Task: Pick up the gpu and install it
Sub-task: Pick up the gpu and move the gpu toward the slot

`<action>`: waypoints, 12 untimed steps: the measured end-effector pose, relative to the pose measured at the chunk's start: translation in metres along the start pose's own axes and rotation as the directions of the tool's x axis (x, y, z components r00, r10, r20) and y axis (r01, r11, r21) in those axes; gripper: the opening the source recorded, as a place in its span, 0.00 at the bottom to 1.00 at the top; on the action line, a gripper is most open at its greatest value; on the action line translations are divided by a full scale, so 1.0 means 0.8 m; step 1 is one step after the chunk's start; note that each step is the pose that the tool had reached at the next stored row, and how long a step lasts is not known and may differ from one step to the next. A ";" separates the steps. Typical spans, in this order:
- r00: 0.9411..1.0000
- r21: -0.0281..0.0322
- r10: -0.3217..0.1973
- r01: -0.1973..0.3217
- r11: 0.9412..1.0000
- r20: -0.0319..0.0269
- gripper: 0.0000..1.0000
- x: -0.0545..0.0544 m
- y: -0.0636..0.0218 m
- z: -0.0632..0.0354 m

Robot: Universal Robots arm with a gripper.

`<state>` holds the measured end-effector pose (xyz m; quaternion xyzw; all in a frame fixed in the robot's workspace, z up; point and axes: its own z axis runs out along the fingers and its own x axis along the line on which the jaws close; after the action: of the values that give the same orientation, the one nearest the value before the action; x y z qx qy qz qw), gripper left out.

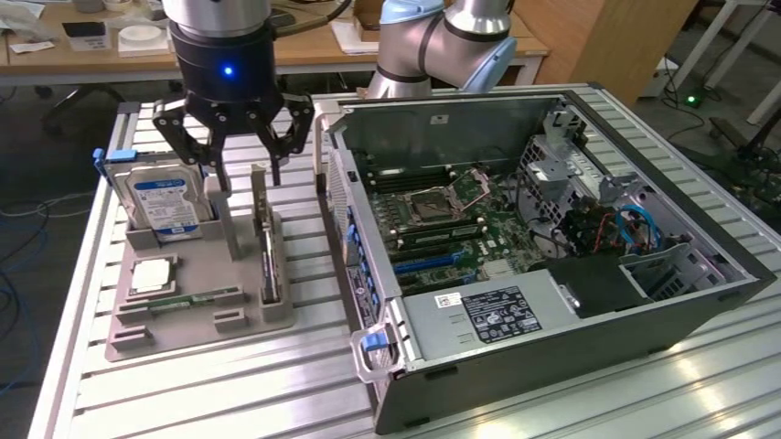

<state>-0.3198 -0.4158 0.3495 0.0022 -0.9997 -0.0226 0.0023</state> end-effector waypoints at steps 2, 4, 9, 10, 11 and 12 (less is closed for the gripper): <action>1.000 0.000 0.000 0.000 1.000 0.000 0.59 -0.001 0.000 0.000; 1.000 0.000 0.000 0.000 1.000 0.000 0.59 -0.002 0.000 0.000; 1.000 0.000 0.000 0.000 1.000 0.000 0.59 -0.007 0.000 0.001; 1.000 0.000 0.000 0.000 1.000 0.000 0.59 -0.008 0.000 0.002; 1.000 0.000 0.000 0.000 1.000 0.000 0.59 -0.008 -0.001 0.002; 1.000 0.000 0.000 0.000 1.000 0.000 0.59 -0.008 -0.002 0.002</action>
<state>-0.3132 -0.4172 0.3477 0.0022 -0.9997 -0.0225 0.0023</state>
